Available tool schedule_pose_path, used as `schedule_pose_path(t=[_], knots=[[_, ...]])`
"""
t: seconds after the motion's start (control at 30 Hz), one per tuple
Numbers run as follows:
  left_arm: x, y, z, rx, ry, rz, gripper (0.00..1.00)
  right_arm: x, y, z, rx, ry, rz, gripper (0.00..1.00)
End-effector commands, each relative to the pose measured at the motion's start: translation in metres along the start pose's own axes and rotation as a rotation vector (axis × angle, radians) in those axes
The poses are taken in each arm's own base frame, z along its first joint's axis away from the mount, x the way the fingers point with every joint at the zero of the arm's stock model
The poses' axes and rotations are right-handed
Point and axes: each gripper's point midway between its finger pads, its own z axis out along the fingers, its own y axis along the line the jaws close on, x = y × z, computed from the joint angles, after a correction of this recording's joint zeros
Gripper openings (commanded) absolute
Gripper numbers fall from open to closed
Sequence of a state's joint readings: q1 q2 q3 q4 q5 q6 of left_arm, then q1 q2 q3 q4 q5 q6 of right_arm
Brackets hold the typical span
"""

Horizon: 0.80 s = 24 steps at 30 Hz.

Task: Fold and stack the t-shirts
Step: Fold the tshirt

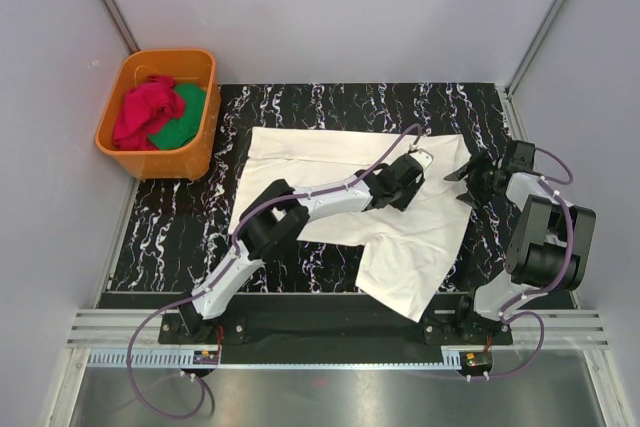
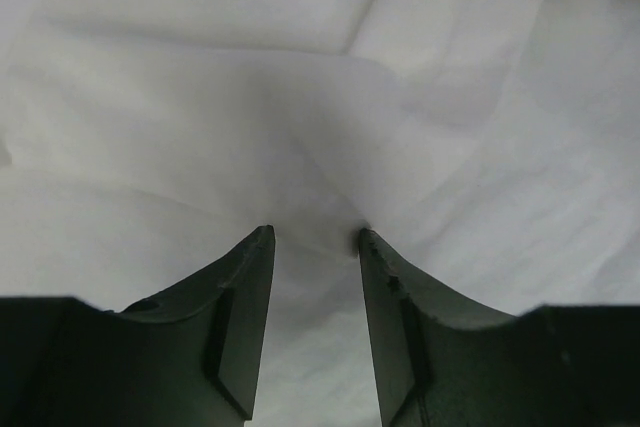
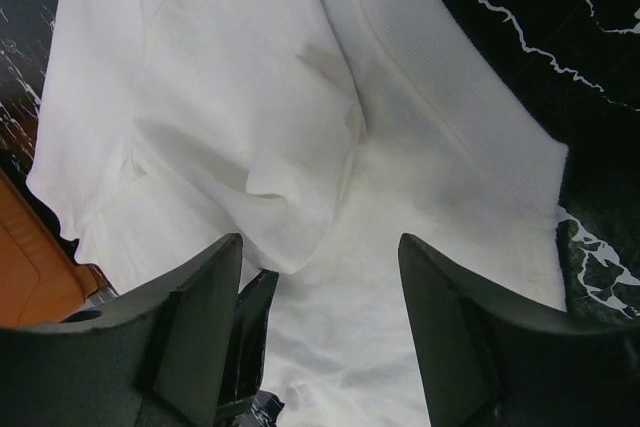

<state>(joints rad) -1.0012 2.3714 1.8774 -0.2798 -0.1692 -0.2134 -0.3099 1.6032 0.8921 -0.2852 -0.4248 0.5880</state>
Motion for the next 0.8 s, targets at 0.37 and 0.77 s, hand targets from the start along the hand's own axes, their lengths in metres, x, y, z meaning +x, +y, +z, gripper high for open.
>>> schedule_pose_path(t=[0.37, 0.77], knots=[[-0.02, -0.006, 0.002, -0.011, -0.047, 0.044, 0.36, -0.023, 0.003, 0.008, 0.021, -0.057, -0.016, 0.7], [-0.036, -0.011, -0.016, 0.027, -0.078, 0.042, 0.04, -0.039, 0.004, 0.025, 0.02, -0.072, -0.022, 0.48]])
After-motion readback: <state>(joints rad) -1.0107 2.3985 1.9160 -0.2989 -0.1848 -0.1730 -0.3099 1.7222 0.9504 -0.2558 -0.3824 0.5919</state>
